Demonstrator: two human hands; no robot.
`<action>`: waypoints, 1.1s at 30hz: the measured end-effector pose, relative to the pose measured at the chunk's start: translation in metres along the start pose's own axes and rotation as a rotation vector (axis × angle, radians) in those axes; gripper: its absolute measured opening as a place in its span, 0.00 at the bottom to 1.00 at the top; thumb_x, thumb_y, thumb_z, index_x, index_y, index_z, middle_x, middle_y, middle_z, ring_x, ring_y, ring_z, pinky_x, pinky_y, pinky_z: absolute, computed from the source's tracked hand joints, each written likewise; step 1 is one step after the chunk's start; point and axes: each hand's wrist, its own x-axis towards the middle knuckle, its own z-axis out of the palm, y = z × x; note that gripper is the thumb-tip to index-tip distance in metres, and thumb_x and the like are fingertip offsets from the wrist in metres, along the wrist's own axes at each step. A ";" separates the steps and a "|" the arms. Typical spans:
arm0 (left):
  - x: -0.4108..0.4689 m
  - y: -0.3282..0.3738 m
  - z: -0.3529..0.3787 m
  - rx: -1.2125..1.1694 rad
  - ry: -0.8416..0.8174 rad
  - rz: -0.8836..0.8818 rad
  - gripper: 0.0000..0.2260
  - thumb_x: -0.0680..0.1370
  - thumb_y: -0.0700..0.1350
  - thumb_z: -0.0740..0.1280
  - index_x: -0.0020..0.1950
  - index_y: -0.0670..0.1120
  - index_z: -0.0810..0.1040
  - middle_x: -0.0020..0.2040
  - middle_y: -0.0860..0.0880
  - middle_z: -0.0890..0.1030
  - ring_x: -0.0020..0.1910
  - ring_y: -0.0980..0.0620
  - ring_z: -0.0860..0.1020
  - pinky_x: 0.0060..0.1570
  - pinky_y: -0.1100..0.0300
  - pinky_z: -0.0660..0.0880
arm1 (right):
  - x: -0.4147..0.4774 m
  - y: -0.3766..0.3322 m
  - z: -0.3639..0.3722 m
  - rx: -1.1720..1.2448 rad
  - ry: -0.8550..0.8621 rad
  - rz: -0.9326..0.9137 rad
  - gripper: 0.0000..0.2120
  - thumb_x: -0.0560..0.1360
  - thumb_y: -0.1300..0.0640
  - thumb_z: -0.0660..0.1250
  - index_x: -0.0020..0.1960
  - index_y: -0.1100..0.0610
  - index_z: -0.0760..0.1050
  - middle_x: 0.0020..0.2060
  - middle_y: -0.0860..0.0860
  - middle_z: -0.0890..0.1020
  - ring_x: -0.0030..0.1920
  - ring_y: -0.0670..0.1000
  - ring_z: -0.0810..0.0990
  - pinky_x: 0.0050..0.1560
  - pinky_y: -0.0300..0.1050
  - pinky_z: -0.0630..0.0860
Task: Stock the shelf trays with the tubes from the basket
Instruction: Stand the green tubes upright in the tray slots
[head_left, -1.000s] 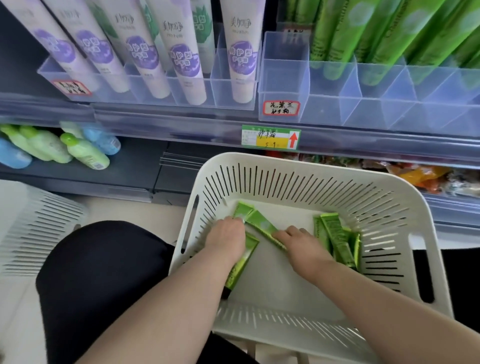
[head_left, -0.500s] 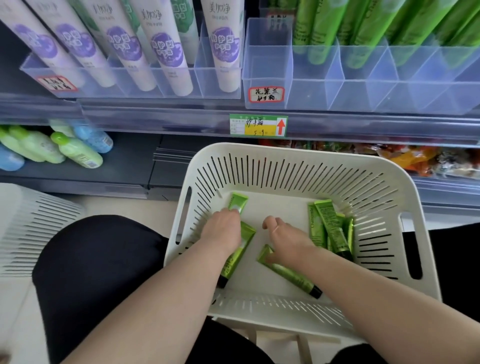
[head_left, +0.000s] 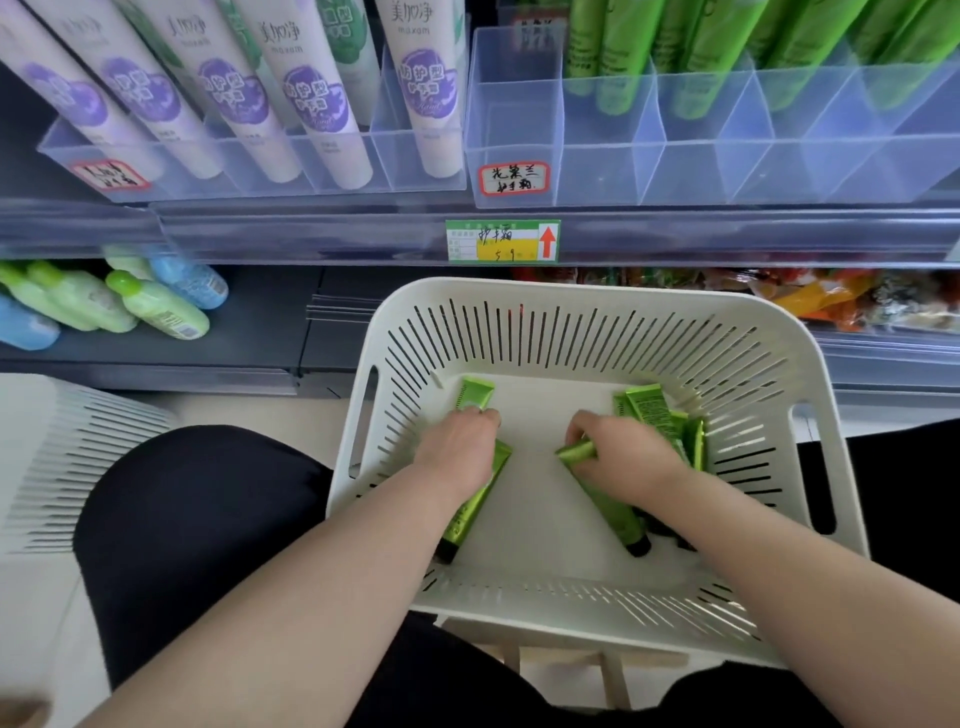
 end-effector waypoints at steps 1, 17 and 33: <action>0.003 0.002 0.001 0.026 -0.013 0.030 0.21 0.73 0.29 0.59 0.65 0.40 0.71 0.58 0.42 0.75 0.58 0.42 0.73 0.54 0.46 0.75 | -0.004 0.001 -0.007 0.059 0.057 -0.011 0.08 0.74 0.56 0.66 0.52 0.49 0.73 0.43 0.49 0.80 0.43 0.52 0.79 0.42 0.48 0.78; 0.008 0.016 -0.005 0.372 -0.076 0.127 0.13 0.77 0.37 0.60 0.60 0.44 0.76 0.56 0.45 0.73 0.58 0.44 0.67 0.54 0.53 0.66 | -0.022 0.002 -0.010 0.098 0.141 -0.091 0.09 0.76 0.57 0.65 0.55 0.49 0.76 0.49 0.48 0.80 0.48 0.52 0.78 0.45 0.48 0.77; -0.044 0.039 -0.079 -0.313 0.370 0.098 0.07 0.79 0.44 0.65 0.53 0.52 0.81 0.52 0.54 0.82 0.53 0.53 0.78 0.54 0.57 0.74 | -0.068 -0.025 -0.078 0.049 0.495 -0.201 0.08 0.74 0.57 0.65 0.52 0.48 0.78 0.46 0.48 0.81 0.52 0.51 0.75 0.52 0.49 0.72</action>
